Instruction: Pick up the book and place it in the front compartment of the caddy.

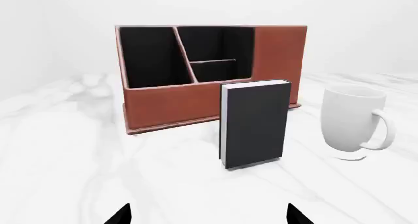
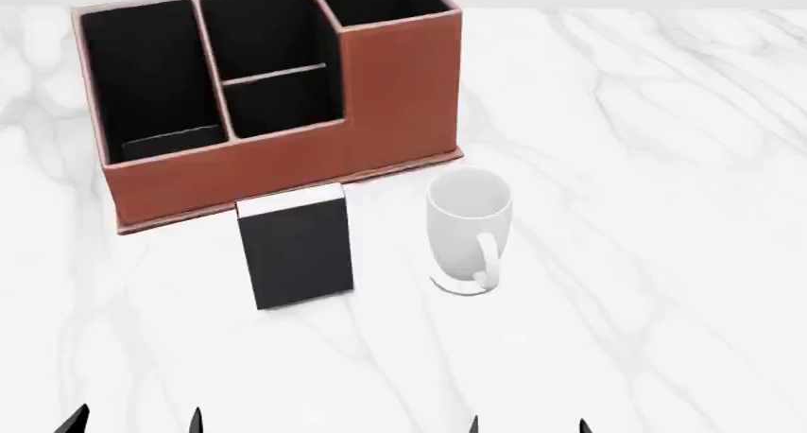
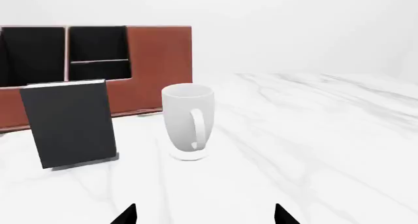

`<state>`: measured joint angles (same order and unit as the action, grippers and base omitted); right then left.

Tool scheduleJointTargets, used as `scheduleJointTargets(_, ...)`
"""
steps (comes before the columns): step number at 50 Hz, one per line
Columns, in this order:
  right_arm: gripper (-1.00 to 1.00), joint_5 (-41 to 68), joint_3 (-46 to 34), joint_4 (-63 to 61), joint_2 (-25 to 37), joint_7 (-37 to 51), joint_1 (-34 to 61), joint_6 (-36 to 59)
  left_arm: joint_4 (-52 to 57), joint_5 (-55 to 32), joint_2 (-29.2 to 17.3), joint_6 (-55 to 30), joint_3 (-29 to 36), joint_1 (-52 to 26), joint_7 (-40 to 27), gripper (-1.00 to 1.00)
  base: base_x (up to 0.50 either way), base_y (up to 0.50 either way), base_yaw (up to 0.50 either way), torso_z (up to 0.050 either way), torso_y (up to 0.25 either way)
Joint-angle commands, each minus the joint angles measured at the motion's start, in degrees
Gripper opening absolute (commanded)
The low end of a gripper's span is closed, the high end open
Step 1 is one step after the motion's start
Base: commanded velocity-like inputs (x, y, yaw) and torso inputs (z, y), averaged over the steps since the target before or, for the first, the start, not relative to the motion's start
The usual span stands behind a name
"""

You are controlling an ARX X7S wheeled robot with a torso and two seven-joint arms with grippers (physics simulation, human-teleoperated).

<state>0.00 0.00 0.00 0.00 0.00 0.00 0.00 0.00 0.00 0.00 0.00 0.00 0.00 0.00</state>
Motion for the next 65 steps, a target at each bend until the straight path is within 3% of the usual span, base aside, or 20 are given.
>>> scheduleJointTargets(1, 1.0, 0.9, -1.3, 0.5, 0.9, 1.0, 0.2, 0.6, 0.3, -0.8, -0.9, -0.2, 1.2, 0.1, -0.9, 1.0, 0.0, 0.0, 0.0, 0.0, 0.0)
scheduleJointTargets(18, 1.0, 2.6, -4.1, 0.0, 3.3, 4.4, -0.2, -1.1, -0.2, -3.4, -3.3, -0.5, 3.7, -0.4, -3.8, 1.0, 0.0, 0.0, 0.0, 0.0, 0.0)
scheduleJointTargets(24, 1.0, 0.6, -4.1, -1.5, 3.8, 7.6, 0.4, -1.0, 4.0, -4.2, -4.0, -8.8, 3.9, -1.7, -5.7, 1.0, 0.0, 0.0, 0.0, 0.0, 0.0)
scheduleJointTargets(31, 1.0, 0.6, -5.0, -1.2, 4.4, 8.3, 0.3, -0.3, 4.2, -5.4, -4.6, -6.7, 4.2, -1.1, -5.5, 1.0, 0.0, 0.0, 0.0, 0.0, 0.0)
scheduleJointTargets(36, 1.0, 1.9, -4.8, -6.8, 5.4, 7.9, 1.6, 5.1, 8.4, -6.4, -5.4, -10.0, 3.6, -2.3, -6.4, 1.0, 0.0, 0.0, 0.0, 0.0, 0.0)
scheduleJointTargets(44, 1.0, 5.0, -2.6, -23.1, 7.4, 8.7, 5.6, 22.2, 23.3, -9.5, -8.1, -20.1, 2.4, -5.1, -6.7, 1.0, 0.0, 0.0, 0.0, 0.0, 0.0)
scheduleJointTargets(65, 1.0, 7.9, -0.5, -31.5, 9.9, 8.9, 6.0, 24.0, 31.1, -12.2, -10.8, -23.9, 1.0, -5.9, -8.0, 1.0, 0.4, 0.0, 0.0, 0.0, 0.0)
